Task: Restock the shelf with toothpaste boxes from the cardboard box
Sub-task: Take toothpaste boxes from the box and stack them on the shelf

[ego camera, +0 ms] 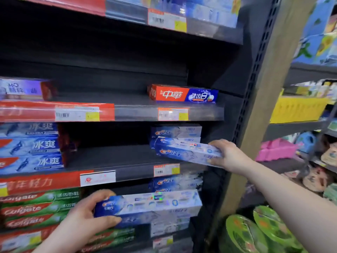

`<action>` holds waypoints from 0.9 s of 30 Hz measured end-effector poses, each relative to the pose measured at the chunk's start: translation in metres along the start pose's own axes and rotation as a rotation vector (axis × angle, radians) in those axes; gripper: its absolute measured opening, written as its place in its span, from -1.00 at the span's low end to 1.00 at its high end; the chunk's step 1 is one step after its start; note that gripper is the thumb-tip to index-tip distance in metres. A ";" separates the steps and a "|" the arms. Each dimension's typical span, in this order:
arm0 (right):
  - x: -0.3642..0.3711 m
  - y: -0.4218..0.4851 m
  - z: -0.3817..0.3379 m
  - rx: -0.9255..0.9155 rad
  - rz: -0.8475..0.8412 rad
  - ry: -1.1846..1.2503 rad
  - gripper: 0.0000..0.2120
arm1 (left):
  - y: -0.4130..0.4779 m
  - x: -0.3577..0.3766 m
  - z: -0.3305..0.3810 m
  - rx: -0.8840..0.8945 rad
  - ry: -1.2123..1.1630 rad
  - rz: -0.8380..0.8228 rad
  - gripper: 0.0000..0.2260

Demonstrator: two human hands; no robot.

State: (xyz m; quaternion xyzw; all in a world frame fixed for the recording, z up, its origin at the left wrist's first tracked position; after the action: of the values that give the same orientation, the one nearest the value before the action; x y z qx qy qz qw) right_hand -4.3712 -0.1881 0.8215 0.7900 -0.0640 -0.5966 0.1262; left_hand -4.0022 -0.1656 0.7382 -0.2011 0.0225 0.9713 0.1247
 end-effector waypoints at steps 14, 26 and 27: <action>0.066 0.129 0.047 -0.134 -0.198 0.020 -0.38 | 0.026 0.019 0.023 -0.073 -0.216 0.166 -0.22; 0.075 0.142 0.062 -0.020 -0.145 0.067 -0.37 | 0.091 0.011 0.037 0.039 -0.202 0.107 -0.45; 0.074 0.142 0.061 -0.011 -0.135 0.068 -0.39 | 0.095 0.013 0.037 0.032 -0.236 0.097 -0.57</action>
State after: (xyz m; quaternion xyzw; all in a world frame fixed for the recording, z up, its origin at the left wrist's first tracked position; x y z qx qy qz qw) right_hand -4.4022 -0.3506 0.7760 0.8116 -0.0028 -0.5768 0.0922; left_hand -4.0522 -0.2508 0.7663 -0.0818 0.0330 0.9927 0.0827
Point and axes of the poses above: each hand's wrist, its own y-axis towards the middle knuckle, its own x-axis out of the palm, z = x × y, the point moved 5 cm from there along y, towards the middle knuckle, and after that the axes turned 7 degrees about -x, right-handed, at the moved point
